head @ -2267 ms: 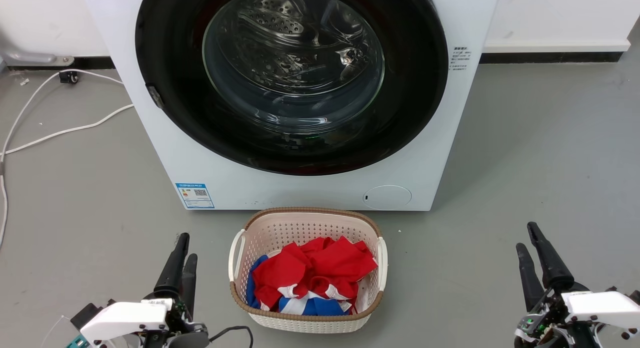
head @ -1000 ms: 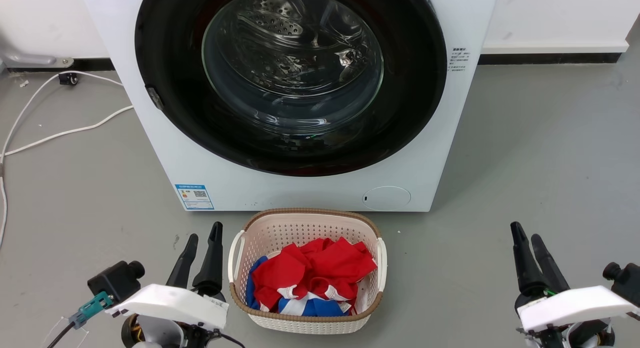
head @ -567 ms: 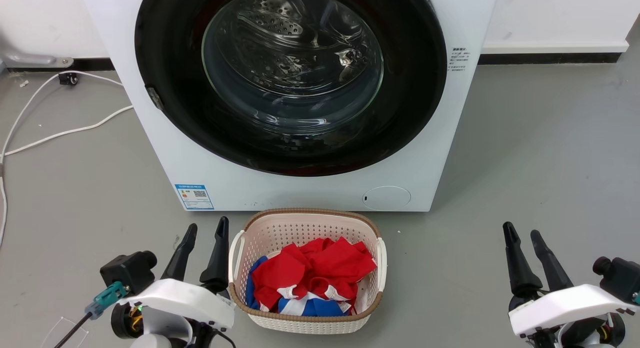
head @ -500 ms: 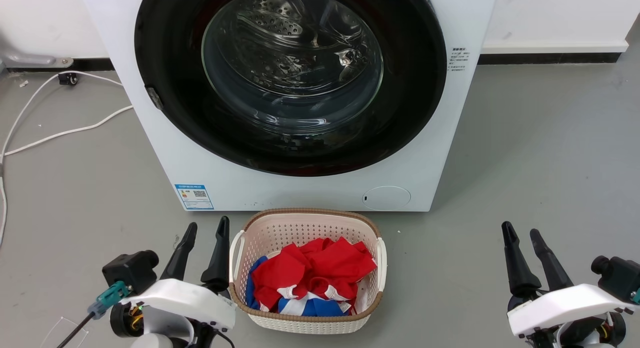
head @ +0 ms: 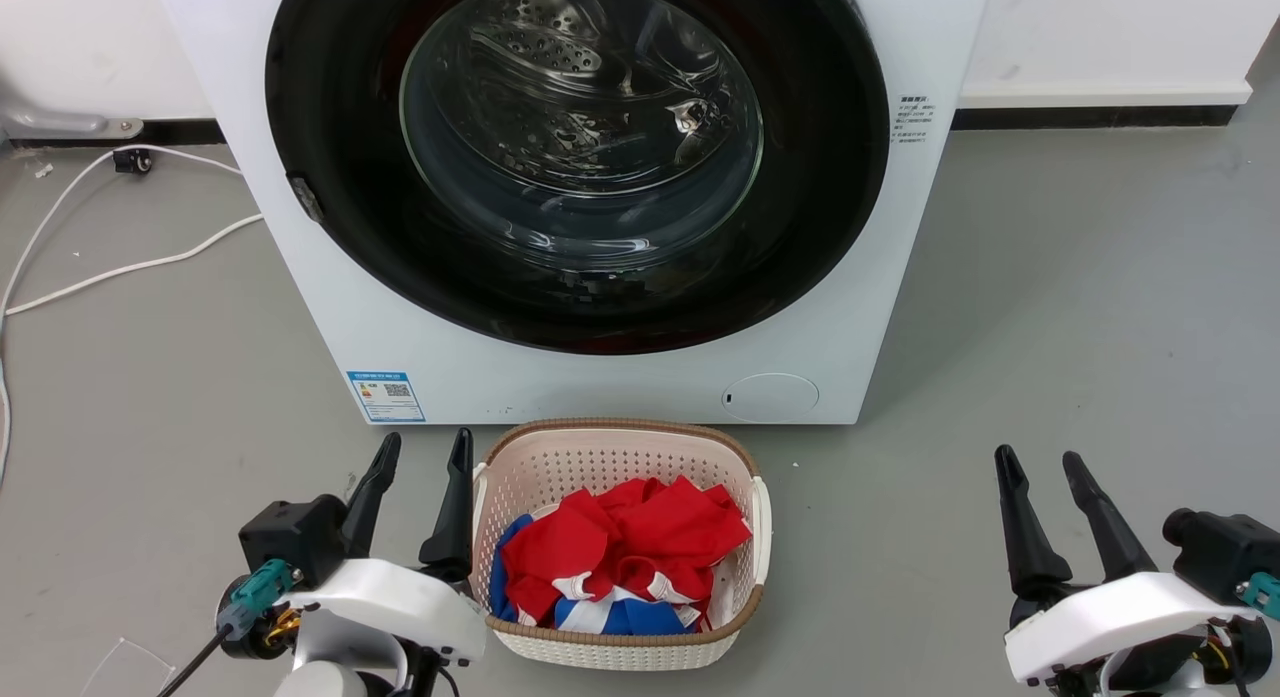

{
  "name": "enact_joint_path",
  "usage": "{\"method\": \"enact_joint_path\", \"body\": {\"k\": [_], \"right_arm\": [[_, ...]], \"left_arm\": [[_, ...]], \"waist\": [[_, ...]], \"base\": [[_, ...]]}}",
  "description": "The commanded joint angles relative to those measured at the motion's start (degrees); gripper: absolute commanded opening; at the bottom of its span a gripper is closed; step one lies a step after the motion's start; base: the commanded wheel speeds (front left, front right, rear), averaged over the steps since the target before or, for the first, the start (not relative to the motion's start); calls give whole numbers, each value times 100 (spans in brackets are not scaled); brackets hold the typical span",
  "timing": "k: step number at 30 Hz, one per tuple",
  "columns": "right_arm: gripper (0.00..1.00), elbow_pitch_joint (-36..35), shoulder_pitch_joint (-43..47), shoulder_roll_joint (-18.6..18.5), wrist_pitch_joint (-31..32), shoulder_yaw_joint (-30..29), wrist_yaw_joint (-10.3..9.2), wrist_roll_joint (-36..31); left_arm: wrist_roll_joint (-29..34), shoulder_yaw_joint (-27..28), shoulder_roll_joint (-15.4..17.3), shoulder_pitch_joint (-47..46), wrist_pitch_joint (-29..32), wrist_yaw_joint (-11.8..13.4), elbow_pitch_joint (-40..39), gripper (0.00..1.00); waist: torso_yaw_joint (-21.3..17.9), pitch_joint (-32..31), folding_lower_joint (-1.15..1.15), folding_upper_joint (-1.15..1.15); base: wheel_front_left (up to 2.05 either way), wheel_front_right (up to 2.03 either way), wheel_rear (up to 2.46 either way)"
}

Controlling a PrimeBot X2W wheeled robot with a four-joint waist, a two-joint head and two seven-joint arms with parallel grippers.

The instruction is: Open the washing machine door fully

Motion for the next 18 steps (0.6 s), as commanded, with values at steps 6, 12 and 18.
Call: {"method": "enact_joint_path", "body": {"k": [6,12,18], "right_arm": [[100,-133,30,23,-54,14,10,-417],[100,-174,37,34,-70,15,11,-725],[100,-178,41,41,-109,18,12,-986]], "left_arm": [[406,-107,97,-114,-124,78,-34,100],[658,-161,119,-146,-207,102,47,100],[891,-187,126,-178,-280,113,110,100]], "waist": [[1,3,0,0],[-6,21,0,0],[-18,31,0,0]], "base": [[0,0,0],[0,0,0],[0,0,0]]}}
